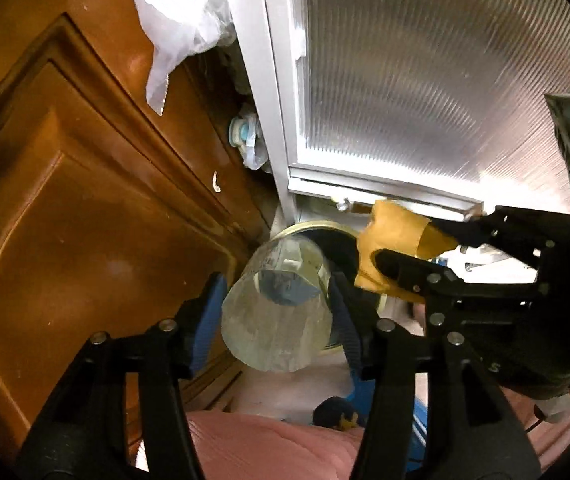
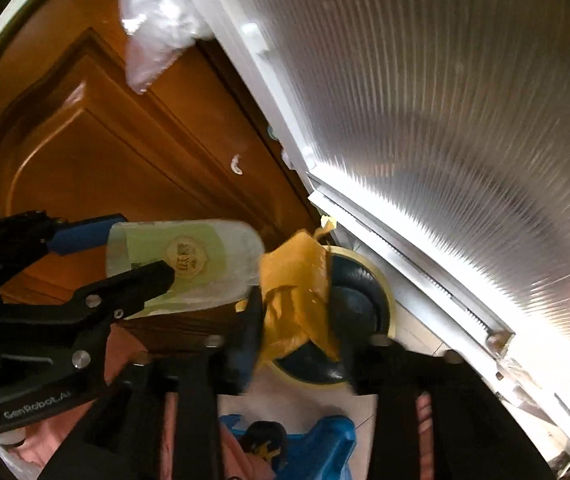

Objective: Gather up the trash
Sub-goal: 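Carry both items down to the floor bin and open both tools, then raise both tools back toward the table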

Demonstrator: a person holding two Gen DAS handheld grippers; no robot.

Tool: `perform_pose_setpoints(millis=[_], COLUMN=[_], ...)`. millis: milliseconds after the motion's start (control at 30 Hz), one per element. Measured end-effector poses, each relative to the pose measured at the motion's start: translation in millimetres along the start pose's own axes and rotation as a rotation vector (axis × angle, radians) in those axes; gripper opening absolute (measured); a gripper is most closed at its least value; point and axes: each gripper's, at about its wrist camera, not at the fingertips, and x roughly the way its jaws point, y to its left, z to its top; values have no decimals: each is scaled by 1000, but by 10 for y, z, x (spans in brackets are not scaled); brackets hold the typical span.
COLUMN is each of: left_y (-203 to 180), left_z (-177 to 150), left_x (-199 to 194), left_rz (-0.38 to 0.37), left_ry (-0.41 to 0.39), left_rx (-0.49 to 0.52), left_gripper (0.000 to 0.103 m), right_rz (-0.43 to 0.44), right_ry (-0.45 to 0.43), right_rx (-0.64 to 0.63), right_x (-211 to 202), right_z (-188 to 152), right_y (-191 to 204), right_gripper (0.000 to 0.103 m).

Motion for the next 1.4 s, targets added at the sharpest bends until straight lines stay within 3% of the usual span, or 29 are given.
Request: perform_pose_setpoints(millis=[233,667,833,1167,1400], left_y=[54,90,42,-23,-20], left_z=[13,21,9,-79,-106], left_x=[151,178,50,-549,-1264], left_rz=[-10,-14,-7,-50,-100], left_ry=[44,47,27,-63,-195], left_rx=[-16,-28,-11,-7,-26], left_gripper=[52,63,63,63,63], right_rz=[5,40,45,-15,-46], right_ry=[-17,31,15,-48,-98], right_rx=[32,50,53,66,67], right_x=[-30,149,-11,-467,-1033], right_z=[10,40,71,-107,-173], right_y=[-66,-77,-63,36,249], right_gripper=[51,60,60,60,60])
